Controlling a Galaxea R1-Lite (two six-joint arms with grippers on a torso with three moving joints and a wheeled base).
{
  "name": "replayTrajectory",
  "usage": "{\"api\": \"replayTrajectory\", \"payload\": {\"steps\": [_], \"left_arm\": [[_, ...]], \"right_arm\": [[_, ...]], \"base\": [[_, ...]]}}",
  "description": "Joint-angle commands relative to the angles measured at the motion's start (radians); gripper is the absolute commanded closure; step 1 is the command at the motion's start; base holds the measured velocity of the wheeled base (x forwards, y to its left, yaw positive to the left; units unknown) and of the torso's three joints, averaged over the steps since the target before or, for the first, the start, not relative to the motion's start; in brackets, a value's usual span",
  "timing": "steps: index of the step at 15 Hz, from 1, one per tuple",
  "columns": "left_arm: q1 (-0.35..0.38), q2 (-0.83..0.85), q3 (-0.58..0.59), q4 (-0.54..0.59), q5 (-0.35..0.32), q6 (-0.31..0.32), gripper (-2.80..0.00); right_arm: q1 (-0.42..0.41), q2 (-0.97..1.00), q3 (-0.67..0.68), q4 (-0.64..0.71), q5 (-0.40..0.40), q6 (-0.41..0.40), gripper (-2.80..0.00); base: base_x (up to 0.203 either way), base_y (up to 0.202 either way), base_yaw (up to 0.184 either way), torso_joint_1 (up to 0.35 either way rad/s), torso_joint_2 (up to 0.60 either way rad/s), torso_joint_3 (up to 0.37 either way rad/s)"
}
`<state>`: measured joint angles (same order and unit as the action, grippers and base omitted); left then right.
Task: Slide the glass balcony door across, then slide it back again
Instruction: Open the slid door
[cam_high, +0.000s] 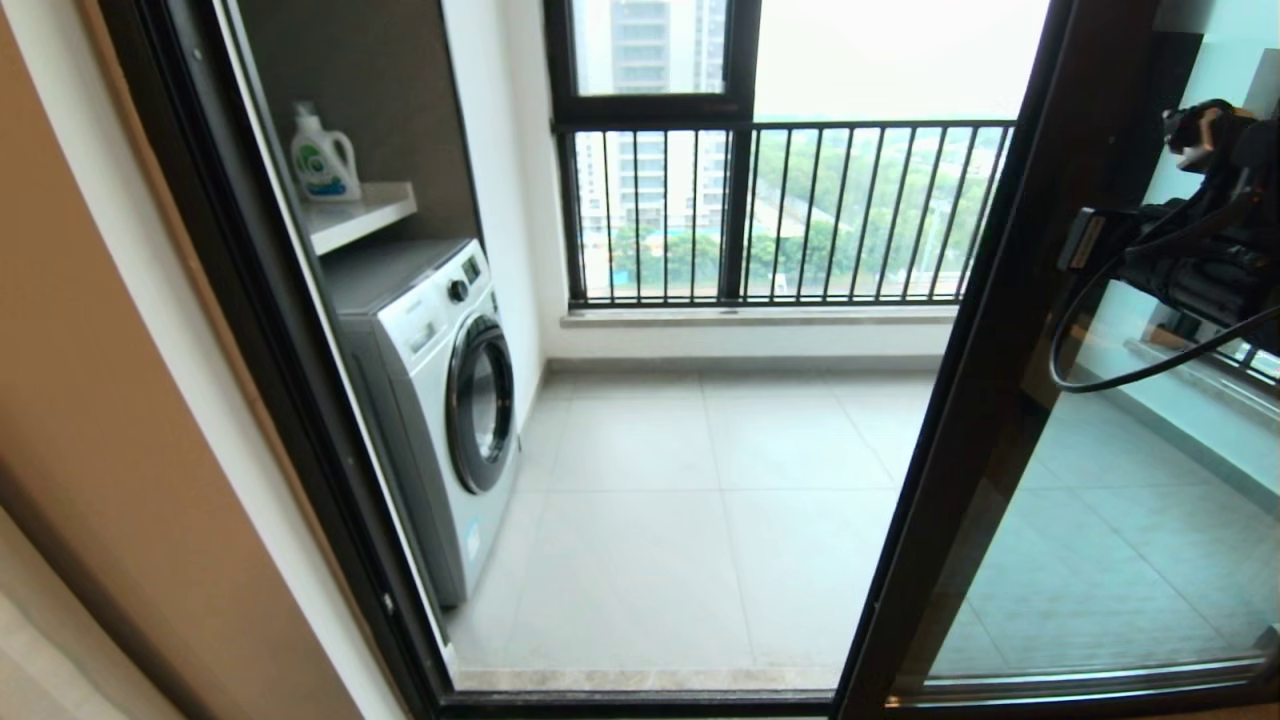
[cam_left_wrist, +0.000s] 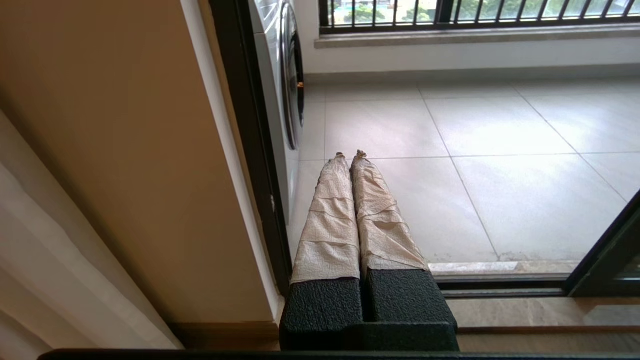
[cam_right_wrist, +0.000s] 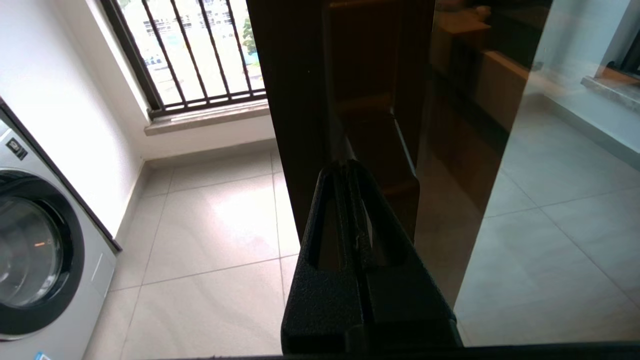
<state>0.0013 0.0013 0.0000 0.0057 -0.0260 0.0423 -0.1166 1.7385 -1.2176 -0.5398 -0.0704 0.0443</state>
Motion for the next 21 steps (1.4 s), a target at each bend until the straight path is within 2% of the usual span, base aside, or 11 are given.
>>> {"api": "replayTrajectory", "payload": {"steps": [1,6,12,16,21], "left_arm": [[0.0,0.0,0.002,0.0,0.0,0.001,0.0],[0.0,0.0,0.002,0.0,0.0,0.001,0.0],[0.0,0.0,0.002,0.0,0.0,0.001,0.0],[0.0,0.0,0.002,0.0,0.001,0.001,0.0],[0.0,0.0,0.002,0.0,0.001,0.001,0.0]], "right_arm": [[-0.045,-0.002,0.004,-0.003,0.015,-0.001,0.0],[-0.139,0.009,0.011,-0.003,0.076,0.0,0.0],[-0.146,-0.028,0.036,-0.003,0.092,0.002,0.0],[-0.123,-0.142,0.058,-0.003,0.126,0.002,0.0],[-0.025,-0.246,0.088,0.002,0.13,-0.003,0.0]], "base": [[0.0,0.0,0.0,0.0,0.0,0.0],[0.0,0.0,0.0,0.0,0.0,0.0],[0.0,0.0,0.0,0.0,0.0,0.0],[0.0,0.0,0.0,0.0,0.0,0.0],[0.0,0.0,0.0,0.0,0.0,0.0]]}}
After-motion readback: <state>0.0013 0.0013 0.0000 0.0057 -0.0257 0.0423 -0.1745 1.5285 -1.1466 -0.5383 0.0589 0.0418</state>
